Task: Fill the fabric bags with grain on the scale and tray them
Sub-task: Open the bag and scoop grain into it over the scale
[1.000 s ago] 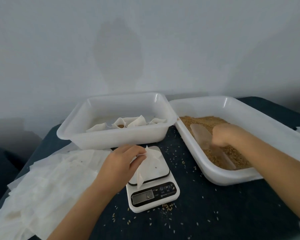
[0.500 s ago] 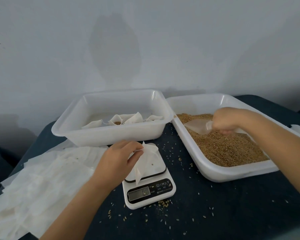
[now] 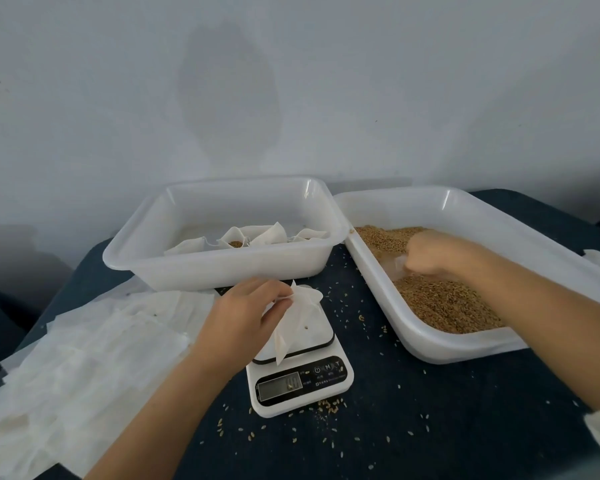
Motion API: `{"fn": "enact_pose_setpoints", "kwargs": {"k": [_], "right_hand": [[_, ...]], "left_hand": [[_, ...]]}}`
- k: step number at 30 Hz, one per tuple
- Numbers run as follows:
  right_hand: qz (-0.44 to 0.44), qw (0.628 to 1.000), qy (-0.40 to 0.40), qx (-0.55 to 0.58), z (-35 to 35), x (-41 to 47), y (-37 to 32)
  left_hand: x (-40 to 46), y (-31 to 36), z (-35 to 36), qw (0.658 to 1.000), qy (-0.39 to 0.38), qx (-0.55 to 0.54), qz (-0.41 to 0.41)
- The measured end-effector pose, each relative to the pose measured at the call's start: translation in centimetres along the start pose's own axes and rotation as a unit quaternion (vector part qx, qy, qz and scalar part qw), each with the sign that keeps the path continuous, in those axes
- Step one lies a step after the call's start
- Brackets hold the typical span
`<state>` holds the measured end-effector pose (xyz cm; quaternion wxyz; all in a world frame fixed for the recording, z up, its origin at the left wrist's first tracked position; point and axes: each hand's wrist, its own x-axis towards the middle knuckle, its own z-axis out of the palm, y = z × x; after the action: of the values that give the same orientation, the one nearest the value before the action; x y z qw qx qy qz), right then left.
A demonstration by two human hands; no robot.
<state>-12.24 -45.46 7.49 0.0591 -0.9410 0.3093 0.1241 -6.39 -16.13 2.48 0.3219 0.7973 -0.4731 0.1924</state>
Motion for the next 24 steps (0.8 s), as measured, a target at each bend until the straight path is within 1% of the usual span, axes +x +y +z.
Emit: {"fn": "enact_pose_setpoints", "kwargs": {"k": [3,6,10,14,17,20,24], "right_hand": [[-0.001,0.999,0.029,0.043,1.7,0.6,0.1],[-0.001,0.996,0.038,0.083,2.7,1.0,0.4],[0.000,0.996,0.050,0.079,3.1,1.6,0.1],[0.003,0.996,0.050,0.072,1.8,2.6,-1.9],[0.006,0.997,0.050,0.061,1.6,3.6,-2.9],[0.004,0.996,0.060,0.069,2.1,4.2,-2.3],[-0.015,0.993,0.082,0.088,1.9,3.9,0.3]], "left_hand": [[-0.3,-0.2,0.0,1.000,0.000,-0.012,-0.019],[-0.4,-0.7,-0.1,0.998,0.008,-0.033,-0.047],[-0.6,-0.9,0.3,0.997,0.012,-0.042,-0.056],[-0.7,-0.2,0.6,0.998,0.007,-0.042,-0.050],[-1.0,-0.1,0.4,0.997,0.009,-0.061,-0.047],[-1.3,-0.6,-0.1,0.996,0.015,-0.064,-0.058],[-0.8,-1.2,-0.4,0.993,0.038,-0.070,-0.086]]}}
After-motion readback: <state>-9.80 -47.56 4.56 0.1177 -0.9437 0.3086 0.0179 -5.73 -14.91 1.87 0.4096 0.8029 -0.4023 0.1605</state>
